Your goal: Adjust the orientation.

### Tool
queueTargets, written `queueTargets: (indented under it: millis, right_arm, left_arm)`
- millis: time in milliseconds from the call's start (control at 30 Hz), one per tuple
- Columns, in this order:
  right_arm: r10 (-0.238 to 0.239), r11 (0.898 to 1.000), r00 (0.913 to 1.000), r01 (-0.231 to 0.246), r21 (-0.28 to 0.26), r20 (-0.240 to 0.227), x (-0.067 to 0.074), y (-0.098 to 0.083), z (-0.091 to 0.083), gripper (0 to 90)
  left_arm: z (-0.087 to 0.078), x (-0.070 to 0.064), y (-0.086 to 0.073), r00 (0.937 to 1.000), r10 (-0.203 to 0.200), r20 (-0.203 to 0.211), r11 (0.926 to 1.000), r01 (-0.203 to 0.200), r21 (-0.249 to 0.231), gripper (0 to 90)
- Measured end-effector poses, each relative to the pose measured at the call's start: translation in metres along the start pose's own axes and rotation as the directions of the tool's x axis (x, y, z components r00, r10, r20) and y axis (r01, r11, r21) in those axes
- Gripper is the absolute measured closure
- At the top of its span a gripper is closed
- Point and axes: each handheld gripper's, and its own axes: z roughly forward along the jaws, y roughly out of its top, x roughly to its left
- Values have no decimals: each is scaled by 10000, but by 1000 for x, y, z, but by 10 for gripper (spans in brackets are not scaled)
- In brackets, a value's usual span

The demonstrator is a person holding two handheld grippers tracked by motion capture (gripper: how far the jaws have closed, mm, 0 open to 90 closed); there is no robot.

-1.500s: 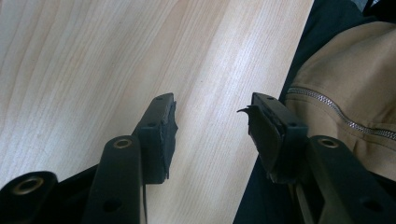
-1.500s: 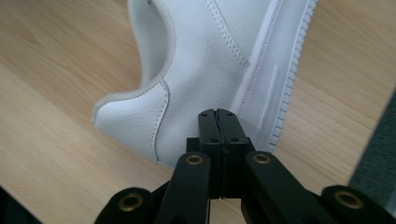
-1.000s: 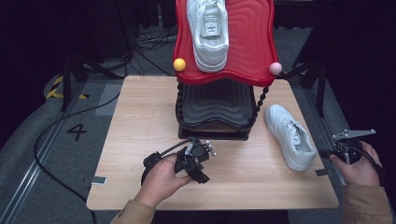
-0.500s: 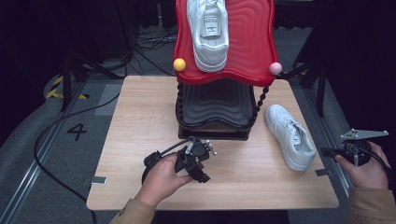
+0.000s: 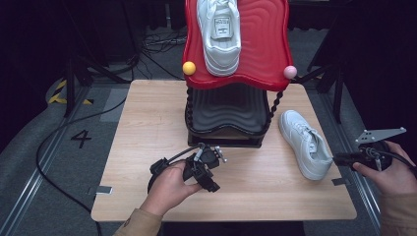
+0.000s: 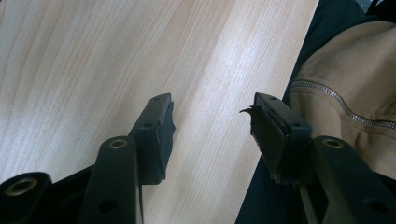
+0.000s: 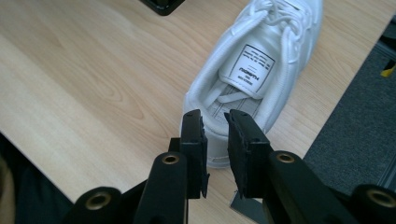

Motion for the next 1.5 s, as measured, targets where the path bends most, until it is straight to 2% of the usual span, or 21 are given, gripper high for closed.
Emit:
queueTargets:
  millis: [33,133,367,533,600,633,767,800,833,900,933,1133,1167,1300,1500]
  right_arm:
    - [-152,9997,9998,155,182,-149,0,5,0,754]
    - [-464,9981,9987,473,400,-219,0,11,1,734]
    - [-1233,9826,9899,1316,1310,-696,5,31,15,702]
    - [-1475,9684,9853,1615,1901,-857,3,38,30,675]
    - [-1488,9637,9829,1687,2071,-1080,1,40,36,664]
    - [-1475,9600,9812,1723,2207,-1242,1,41,41,657]
    - [-1687,9423,9759,2008,2678,-1382,2,42,55,647]
    - [-1687,9423,9759,2008,2678,-1382,2,42,55,647]
    - [-1721,9326,9739,2096,2939,-1481,2,43,62,646]
    - [-1743,9292,9731,2131,3018,-1505,2,43,65,645]
    - [-1767,9218,9716,2193,3196,-1573,1,43,71,639]
    - [-1758,8933,9680,2333,3842,-1790,-2,41,88,636]
    - [-1758,8933,9680,2333,3842,-1790,-2,41,88,636]
    - [-1744,8736,9648,2438,4211,-1969,-4,40,97,629]
    - [-1813,8509,9575,2671,4524,-2243,-1,40,108,636]
  left_arm:
    - [0,0,0,10000,17,0,10000,-17,22,493]
    - [2,0,0,10000,20,33,10000,-20,51,491]
    - [1,0,-1,10000,-16,59,10000,16,5,491]
    - [1,-1,-2,10000,-1,66,10000,1,22,491]
    - [1,0,-3,10000,-69,45,10000,69,24,491]
    - [1,0,-4,9999,-91,49,10000,91,1,491]
    - [-1,0,-6,9999,-146,7,9999,146,-73,494]
    - [-1,0,-6,9999,-146,7,9999,146,-73,495]
    - [-1,-1,-7,9998,-178,-7,9998,178,-104,495]
    - [-2,-1,-9,9998,-213,-12,9997,212,-108,495]
    - [-2,-1,-10,9997,-256,-24,9996,255,-117,495]
    - [-7,1,-17,9990,-436,-133,9987,432,-278,494]
    - [-7,1,-17,9990,-436,-133,9987,432,-278,494]
    - [-8,1,-19,9988,-470,-144,9985,466,-270,494]
    - [-8,1,-20,9986,-504,-142,9982,499,-329,492]
